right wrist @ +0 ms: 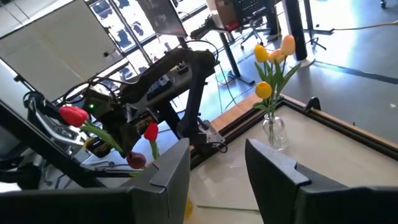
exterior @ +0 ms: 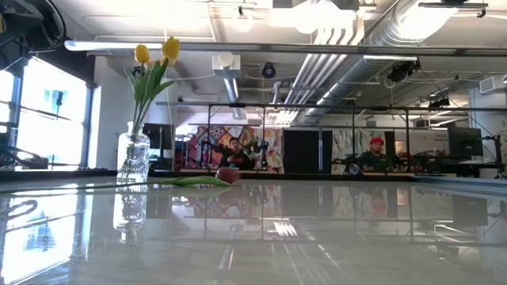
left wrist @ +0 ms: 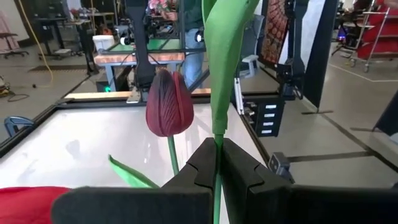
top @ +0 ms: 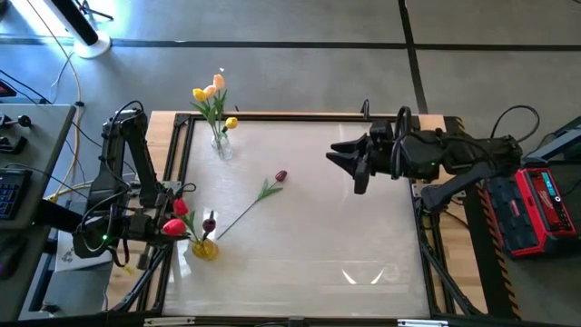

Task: Sort flowers into vase by color
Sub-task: Put the red tulip into the orange vase, then put the dark red tulip into the orange vase

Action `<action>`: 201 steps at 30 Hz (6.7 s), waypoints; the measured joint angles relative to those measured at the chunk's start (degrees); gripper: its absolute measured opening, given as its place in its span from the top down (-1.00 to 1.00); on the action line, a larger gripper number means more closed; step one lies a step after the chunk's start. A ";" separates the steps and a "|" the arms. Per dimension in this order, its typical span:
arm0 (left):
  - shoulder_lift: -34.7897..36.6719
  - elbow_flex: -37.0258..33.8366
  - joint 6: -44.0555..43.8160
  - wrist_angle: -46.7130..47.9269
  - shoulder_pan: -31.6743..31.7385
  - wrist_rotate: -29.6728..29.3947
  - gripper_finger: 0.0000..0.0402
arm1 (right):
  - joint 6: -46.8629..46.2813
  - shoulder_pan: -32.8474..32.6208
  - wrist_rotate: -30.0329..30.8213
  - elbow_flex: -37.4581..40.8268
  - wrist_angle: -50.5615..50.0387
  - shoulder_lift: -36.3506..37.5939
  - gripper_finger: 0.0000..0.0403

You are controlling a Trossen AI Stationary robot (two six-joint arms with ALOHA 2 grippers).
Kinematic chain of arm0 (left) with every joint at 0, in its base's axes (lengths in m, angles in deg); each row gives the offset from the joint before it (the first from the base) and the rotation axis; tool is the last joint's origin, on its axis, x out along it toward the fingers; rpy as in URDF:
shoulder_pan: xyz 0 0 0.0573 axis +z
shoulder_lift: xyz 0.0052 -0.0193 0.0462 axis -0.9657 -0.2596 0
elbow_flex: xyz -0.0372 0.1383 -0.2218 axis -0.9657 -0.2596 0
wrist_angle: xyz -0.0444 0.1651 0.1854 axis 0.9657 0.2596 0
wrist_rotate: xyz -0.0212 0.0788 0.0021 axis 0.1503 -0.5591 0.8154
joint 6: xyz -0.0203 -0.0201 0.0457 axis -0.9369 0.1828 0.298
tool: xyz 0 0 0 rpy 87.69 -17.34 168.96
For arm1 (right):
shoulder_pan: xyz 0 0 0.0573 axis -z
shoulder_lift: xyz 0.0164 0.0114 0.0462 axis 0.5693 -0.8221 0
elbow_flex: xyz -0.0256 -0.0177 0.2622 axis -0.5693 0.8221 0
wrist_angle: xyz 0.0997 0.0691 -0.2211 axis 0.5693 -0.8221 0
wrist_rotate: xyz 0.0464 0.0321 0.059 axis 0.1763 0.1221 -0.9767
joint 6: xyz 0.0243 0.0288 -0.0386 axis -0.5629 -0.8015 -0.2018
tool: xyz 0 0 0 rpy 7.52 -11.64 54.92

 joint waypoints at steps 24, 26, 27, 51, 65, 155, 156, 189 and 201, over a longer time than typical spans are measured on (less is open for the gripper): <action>-8.02 0.00 -20.08 11.67 -0.02 2.44 0.99 | -0.53 1.61 -0.53 0.00 1.81 -8.70 0.16; -8.24 0.00 -23.76 14.17 -0.02 2.46 0.95 | -1.48 1.61 -0.52 0.00 1.81 -9.73 0.11; -8.36 0.00 -25.55 15.32 -0.02 2.46 0.93 | -2.23 1.61 -0.53 0.00 1.85 -10.23 0.08; -1.34 11.21 -28.20 18.03 0.00 18.29 0.25 | -5.62 6.23 -13.40 0.00 7.41 -26.75 -0.05; 7.22 21.70 -11.77 18.27 2.84 12.85 0.28 | 7.40 12.51 -19.73 0.00 3.86 -31.85 -0.04; 12.61 21.44 -7.04 23.21 38.82 10.07 0.28 | 35.31 23.24 -39.73 0.20 -2.42 -52.61 0.34; 12.61 21.44 -7.04 23.21 38.82 9.70 0.28 | 35.13 23.22 -40.33 -0.23 -3.30 -52.53 0.36; 10.36 21.44 -10.51 23.06 38.82 2.70 0.28 | 62.49 25.99 -36.20 3.08 -8.05 -51.74 0.82; 10.36 21.46 -15.32 22.75 41.16 -0.57 0.28 | 47.28 26.13 -28.28 -14.31 -38.14 -52.37 0.98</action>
